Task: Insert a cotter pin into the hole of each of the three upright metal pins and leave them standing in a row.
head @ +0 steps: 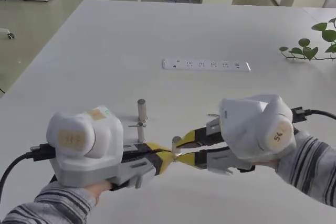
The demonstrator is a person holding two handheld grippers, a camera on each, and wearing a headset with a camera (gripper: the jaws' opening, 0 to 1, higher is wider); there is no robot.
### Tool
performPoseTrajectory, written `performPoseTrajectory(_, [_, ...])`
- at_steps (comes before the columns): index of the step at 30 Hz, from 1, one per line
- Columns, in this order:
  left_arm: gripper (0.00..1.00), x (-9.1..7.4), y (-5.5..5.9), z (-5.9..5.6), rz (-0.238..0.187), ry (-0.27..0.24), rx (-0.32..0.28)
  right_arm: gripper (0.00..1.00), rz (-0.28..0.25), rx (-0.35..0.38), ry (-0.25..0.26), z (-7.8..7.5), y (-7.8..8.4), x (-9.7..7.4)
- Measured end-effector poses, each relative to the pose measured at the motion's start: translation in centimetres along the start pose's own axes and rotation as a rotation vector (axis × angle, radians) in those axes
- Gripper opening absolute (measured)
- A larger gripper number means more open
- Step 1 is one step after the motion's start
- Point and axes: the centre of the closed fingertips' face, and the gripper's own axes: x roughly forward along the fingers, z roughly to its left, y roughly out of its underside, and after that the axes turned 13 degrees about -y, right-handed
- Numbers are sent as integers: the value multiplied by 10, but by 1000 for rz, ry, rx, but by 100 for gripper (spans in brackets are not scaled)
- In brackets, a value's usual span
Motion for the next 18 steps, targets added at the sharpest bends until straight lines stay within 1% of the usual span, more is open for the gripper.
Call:
performPoseTrajectory(1, [0,-1,1,-1,-1,4,13,8,-13,25,-14,1,1,-1])
performPoseTrajectory(3, [0,-3,2,-2,-8,9,29,9,-38,97,-53,6,4,-1])
performPoseTrajectory(4, [0,-4,2,-2,-12,16,38,9,-44,116,-72,9,6,-1])
performPoseTrajectory(5, [0,-5,3,-3,-15,21,41,9,-62,122,-72,8,6,-2])
performPoseTrajectory(6, [0,-6,3,-3,-21,26,45,9,-70,132,-94,11,7,-2])
performPoseTrajectory(7, [0,-7,3,-5,-29,41,44,9,-76,171,-117,16,9,-1])
performPoseTrajectory(8, [0,-8,3,-6,-32,45,45,9,-79,171,-117,15,11,-1])
performPoseTrajectory(9, [0,-9,3,-8,-33,60,44,10,-94,205,-143,20,12,0])
performPoseTrajectory(10, [0,-10,4,-11,-30,76,40,10,-104,225,-139,19,13,0])
performPoseTrajectory(11, [0,-10,5,-11,-29,77,38,9,-110,224,-136,18,14,0])
performPoseTrajectory(12, [0,-11,5,-13,-30,86,46,9,-123,231,-155,22,14,0])
performPoseTrajectory(14, [0,-13,6,-16,-30,104,43,9,-139,244,-163,23,14,0])
performPoseTrajectory(16, [0,-14,6,-19,-33,119,45,8,-162,268,-193,29,11,1])
performPoseTrajectory(18, [0,-14,6,-21,-35,128,43,7,-163,273,-206,32,9,2])
